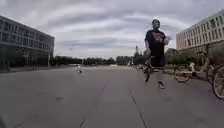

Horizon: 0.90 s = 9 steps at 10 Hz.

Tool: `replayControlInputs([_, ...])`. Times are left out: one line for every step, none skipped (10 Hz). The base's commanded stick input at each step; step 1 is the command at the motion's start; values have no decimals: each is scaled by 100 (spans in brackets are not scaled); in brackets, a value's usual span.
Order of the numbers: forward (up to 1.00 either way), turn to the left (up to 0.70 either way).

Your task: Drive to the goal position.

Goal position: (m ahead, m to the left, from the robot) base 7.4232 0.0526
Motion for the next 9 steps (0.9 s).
replayControlInputs([85, 0])
replayControlInputs([85, 0])
replayControlInputs([85, 0])
replayControlInputs([85, 0])
replayControlInputs([85, 0])
replayControlInputs([85, -1])
replayControlInputs([85, -24])
replayControlInputs([85, -34])
replayControlInputs([85, -34])
